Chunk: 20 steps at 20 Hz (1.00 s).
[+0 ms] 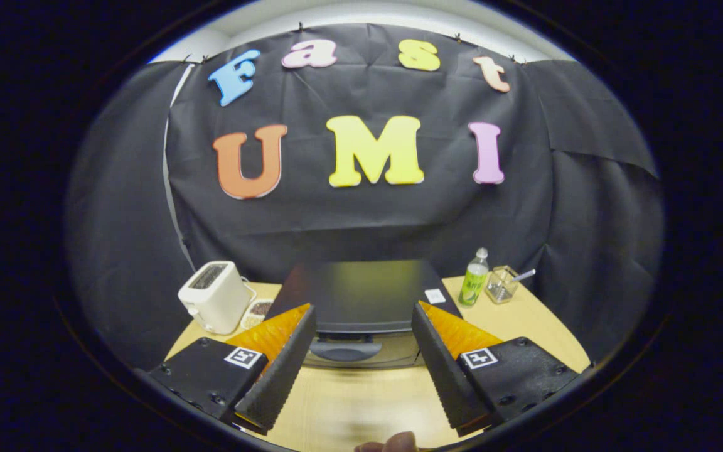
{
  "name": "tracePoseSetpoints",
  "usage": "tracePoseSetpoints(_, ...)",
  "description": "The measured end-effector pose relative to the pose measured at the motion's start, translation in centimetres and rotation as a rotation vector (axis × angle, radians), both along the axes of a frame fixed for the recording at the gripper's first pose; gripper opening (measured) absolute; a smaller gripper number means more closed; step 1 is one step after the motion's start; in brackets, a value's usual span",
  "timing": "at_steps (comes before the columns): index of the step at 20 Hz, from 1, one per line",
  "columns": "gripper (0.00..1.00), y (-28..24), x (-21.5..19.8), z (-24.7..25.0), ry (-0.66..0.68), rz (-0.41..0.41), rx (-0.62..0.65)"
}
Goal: Open the toaster oven, put the food inside, and close the toaster oven door.
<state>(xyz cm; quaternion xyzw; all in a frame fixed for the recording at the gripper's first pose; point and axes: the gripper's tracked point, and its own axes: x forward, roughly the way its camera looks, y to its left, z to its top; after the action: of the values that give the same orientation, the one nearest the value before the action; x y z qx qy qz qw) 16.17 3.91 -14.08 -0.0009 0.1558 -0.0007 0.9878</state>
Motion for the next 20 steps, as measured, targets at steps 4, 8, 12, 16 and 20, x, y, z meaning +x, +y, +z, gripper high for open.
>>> tracePoseSetpoints(4,1.0,0.4,-4.2,6.6,-0.111,-0.001,0.016)
tracePoseSetpoints(8,1.0,0.1,-9.1,10.6,-0.168,-0.017,0.037)
tracePoseSetpoints(12,1.0,0.4,-13.9,12.1,-0.208,-0.017,0.04)
tracePoseSetpoints(16,1.0,0.1,-17.3,11.5,-0.204,-0.012,0.057)
tracePoseSetpoints(20,1.0,-0.7,-19.6,11.0,-0.196,-0.011,0.057)
